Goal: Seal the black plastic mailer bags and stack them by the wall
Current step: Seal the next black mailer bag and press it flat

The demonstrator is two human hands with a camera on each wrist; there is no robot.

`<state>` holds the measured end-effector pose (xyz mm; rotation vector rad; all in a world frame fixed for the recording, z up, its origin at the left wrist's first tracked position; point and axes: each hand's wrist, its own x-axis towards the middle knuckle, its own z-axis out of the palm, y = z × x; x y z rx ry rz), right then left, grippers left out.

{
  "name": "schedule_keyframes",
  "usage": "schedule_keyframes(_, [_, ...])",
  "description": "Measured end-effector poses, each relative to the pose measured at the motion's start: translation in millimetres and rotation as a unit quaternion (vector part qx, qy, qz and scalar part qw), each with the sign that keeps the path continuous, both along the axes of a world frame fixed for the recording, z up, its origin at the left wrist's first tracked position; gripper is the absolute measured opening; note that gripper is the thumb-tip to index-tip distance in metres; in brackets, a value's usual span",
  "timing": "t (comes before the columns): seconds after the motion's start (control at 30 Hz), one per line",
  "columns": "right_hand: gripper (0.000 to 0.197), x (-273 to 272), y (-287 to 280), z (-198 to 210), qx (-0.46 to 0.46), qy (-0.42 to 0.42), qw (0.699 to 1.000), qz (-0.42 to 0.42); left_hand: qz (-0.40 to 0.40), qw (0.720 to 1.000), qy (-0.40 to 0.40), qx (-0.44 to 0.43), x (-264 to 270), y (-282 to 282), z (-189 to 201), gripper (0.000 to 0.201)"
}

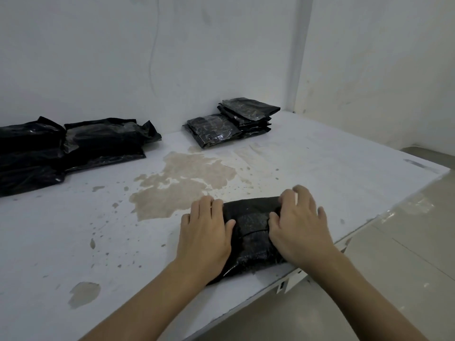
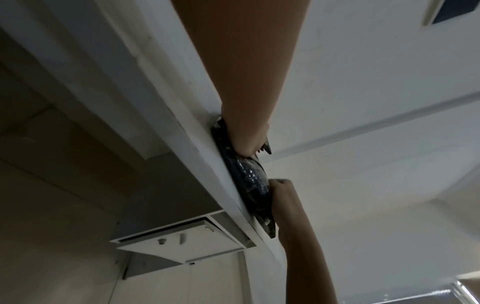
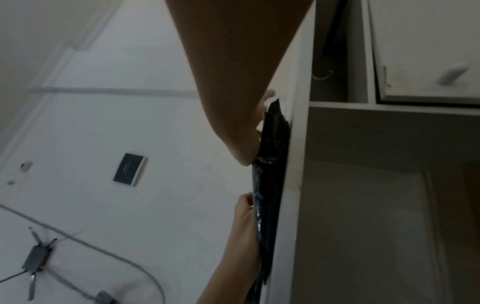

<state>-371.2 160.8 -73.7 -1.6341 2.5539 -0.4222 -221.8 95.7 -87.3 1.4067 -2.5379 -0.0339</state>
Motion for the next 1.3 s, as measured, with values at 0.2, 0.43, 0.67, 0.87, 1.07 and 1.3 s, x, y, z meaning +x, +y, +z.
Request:
schedule_keyframes(0.2, [0.049,-21.6,2.9,-15.3,-0.004,-0.175,0.974,0.145,-0.014,0.974,-0.058,0.219,7.9,-12.7,-3.1,0.057])
schedule_keyframes(0.43, [0.049,-37.2,-8.7,-13.4,0.041,-0.124,0.976,0.174,0.049,0.977,-0.097,0.183,10.3,-2.6,-2.7,0.068])
schedule_keyframes(0.67, [0.05,-37.7,-10.6,-14.8,0.055,-0.139,0.973,0.178,0.017,0.99,-0.062,0.122,20.4,-7.4,-8.4,0.074])
schedule_keyframes(0.87, [0.05,-35.8,-8.3,-13.2,0.052,-0.131,0.974,0.177,-0.385,0.907,-0.15,-0.084,23.7,-33.4,3.6,0.077])
schedule_keyframes(1.07, [0.05,-35.3,-7.7,-15.0,0.014,-0.172,0.971,0.165,-0.453,0.884,-0.098,0.055,9.2,-30.5,11.7,0.102])
schedule_keyframes(1.3, [0.047,-36.8,-4.6,-23.0,-0.099,-0.199,0.967,0.122,-0.412,0.9,0.078,0.121,-3.5,-11.0,19.9,0.056])
